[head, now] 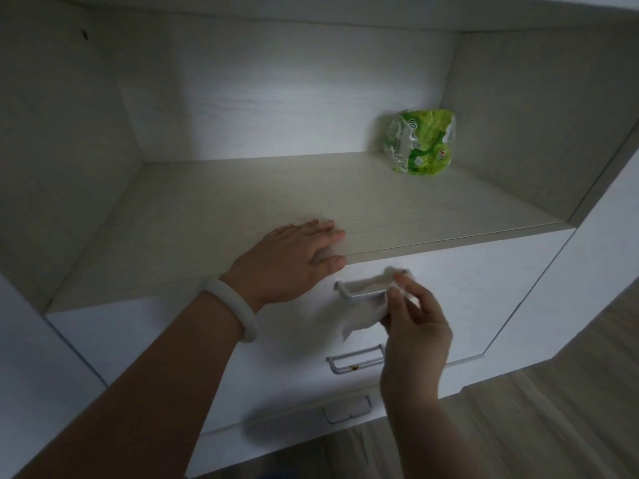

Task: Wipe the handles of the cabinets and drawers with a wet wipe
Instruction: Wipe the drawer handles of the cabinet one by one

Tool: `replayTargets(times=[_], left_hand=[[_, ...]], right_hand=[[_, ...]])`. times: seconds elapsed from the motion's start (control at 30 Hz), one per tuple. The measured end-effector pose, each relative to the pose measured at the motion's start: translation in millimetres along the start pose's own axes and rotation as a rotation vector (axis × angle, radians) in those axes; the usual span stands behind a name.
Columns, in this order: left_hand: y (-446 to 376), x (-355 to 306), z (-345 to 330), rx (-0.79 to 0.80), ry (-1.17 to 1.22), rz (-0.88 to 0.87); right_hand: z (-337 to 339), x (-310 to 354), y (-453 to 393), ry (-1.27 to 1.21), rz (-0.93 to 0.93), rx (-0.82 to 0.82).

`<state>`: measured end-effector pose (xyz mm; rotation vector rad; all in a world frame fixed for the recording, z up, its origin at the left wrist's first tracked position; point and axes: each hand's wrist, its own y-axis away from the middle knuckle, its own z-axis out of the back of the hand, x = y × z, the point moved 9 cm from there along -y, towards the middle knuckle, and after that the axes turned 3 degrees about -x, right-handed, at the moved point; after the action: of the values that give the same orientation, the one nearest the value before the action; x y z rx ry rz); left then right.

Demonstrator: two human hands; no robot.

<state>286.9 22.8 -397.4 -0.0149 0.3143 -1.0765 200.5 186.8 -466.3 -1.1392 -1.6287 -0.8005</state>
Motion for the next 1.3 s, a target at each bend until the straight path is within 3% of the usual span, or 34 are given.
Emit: replayTargets(times=[0.13, 0.3, 0.43, 0.63, 0.83, 1.07, 1.3], left_hand=[[1, -1, 0, 0.003, -0.002, -0.007], [0, -2, 1, -0.007, -0.008, -0.005], [1, -1, 1, -0.007, -0.017, -0.011], [1, 0, -1, 0.002, -0.013, -0.010], [0, 2, -1, 0.008, -0.002, -0.001], [0, 0, -1, -0.001, -0.001, -0.016], [1, -1, -1, 0.014, 0.000, 0.003]], right_hand=[[-12, 3, 10, 0.101, 0.013, 0.167], [17, 18, -10, 0.174, 0.081, 0.002], [-31, 4, 29, 0.528, 0.276, 0.265], [-6, 50, 5, 0.526, 0.411, 0.044], [-25, 52, 0, 0.867, 0.744, 0.149], [-52, 36, 17, 0.921, 0.801, 0.466], [-26, 54, -4, 0.855, 0.908, 0.367]])
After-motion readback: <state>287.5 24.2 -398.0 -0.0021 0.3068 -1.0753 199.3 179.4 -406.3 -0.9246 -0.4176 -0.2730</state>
